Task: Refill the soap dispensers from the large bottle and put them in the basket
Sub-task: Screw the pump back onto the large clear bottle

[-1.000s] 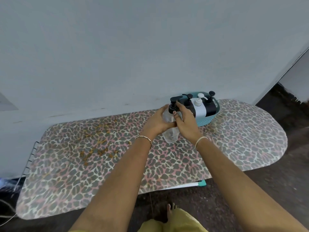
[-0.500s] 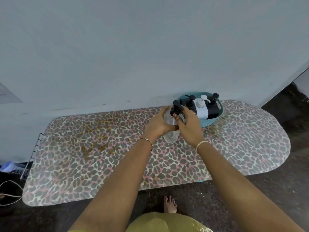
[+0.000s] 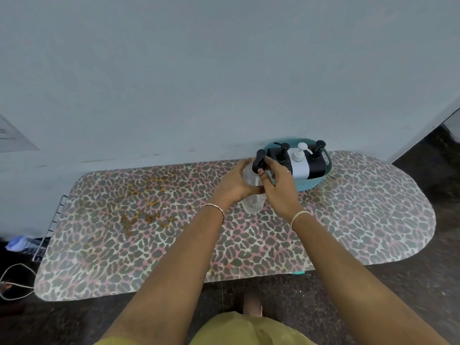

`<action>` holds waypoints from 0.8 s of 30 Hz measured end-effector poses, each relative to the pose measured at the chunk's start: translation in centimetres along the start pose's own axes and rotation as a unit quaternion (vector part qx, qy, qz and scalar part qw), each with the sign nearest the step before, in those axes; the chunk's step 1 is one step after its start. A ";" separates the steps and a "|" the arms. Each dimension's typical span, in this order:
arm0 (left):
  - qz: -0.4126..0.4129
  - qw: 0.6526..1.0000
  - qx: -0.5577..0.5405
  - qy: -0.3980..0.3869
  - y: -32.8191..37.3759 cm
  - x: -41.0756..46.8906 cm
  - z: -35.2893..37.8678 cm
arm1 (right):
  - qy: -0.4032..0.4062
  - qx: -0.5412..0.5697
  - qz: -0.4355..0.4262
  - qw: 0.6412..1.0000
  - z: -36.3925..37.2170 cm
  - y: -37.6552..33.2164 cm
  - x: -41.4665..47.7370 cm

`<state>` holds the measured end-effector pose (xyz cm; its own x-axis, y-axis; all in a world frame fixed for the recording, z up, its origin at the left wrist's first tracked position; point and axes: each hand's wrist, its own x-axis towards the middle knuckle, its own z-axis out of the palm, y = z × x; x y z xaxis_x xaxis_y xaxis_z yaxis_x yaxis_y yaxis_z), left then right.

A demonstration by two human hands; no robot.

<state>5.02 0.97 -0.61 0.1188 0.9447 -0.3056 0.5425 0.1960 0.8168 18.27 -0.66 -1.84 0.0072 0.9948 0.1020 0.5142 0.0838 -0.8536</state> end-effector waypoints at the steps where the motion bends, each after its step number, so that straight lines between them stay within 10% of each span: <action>1: 0.000 1.000 -0.003 0.003 0.0 0.0 0.0 | 0.012 0.001 -0.002 1.000 0.0 0.0 0.2; 24: -0.005 0.999 -0.046 0.001 -0.4 0.6 0.2 | 0.039 -0.067 -0.010 0.997 0.1 -0.3 1.5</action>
<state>5.06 1.39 -1.26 0.1126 0.9433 -0.3124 0.4653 0.2277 0.8554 18.05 0.79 -1.43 0.0597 0.9850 0.1621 0.6250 0.0897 -0.7754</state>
